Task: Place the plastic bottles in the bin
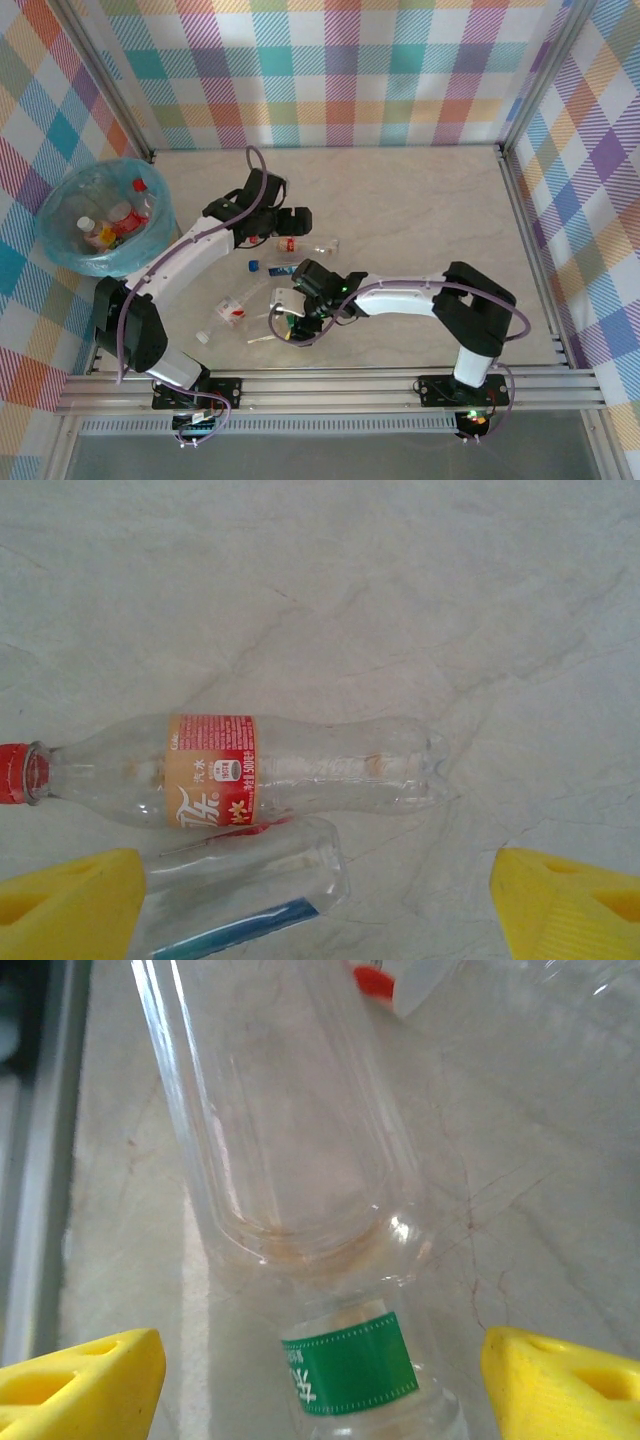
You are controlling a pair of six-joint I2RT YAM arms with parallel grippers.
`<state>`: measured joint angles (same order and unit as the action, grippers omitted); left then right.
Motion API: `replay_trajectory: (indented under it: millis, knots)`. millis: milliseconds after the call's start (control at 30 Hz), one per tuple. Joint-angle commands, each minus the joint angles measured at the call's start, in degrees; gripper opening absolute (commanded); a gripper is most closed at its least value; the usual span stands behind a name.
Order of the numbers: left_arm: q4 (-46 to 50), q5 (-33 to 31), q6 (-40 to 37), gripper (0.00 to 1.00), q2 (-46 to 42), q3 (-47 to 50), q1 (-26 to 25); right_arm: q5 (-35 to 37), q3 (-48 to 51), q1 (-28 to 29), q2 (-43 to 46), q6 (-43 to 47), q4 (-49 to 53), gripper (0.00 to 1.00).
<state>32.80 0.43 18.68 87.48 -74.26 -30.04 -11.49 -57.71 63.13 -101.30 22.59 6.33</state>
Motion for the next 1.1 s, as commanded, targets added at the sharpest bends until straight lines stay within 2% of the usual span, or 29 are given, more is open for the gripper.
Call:
replay_trajectory:
  millis: [0, 300, 500, 600, 800, 900, 1067]
  knots:
    - [-1.56, -0.11, 1.18, 0.89, 0.56, 0.96, -0.54, 1.79, -2.4, 1.02, -3.26, 4.54, -1.07, 0.8]
    - [-0.89, -1.48, 1.1, 0.89, -0.34, 1.68, -0.54, 2.87, -4.57, 1.55, -6.08, 7.4, 4.59, 0.49]
    - [0.07, -1.13, 1.12, 0.89, -1.79, -0.09, -0.54, 3.99, -2.29, 1.55, -1.94, 7.1, 6.52, 0.36]
    - [-0.06, -1.1, 1.04, 0.89, -4.65, -1.14, -0.54, 5.16, -0.61, 1.47, 2.58, 4.76, 7.89, 0.26]
    - [-5.52, 0.48, -1.1, 0.94, -15.96, -0.05, -0.54, 4.39, 2.19, -2.31, 13.91, -3.23, 10.8, 0.24]
    - [-6.84, 5.27, -2.4, 0.95, -21.1, -0.09, -0.5, 1.21, 4.2, -7.05, 21.39, -7.85, 9.87, 0.24]
    - [-7.1, 21.45, -2.65, 0.95, -26.51, -0.51, -0.54, -4.63, 3.93, -15.66, 31.71, -12.4, 9.62, 0.25]
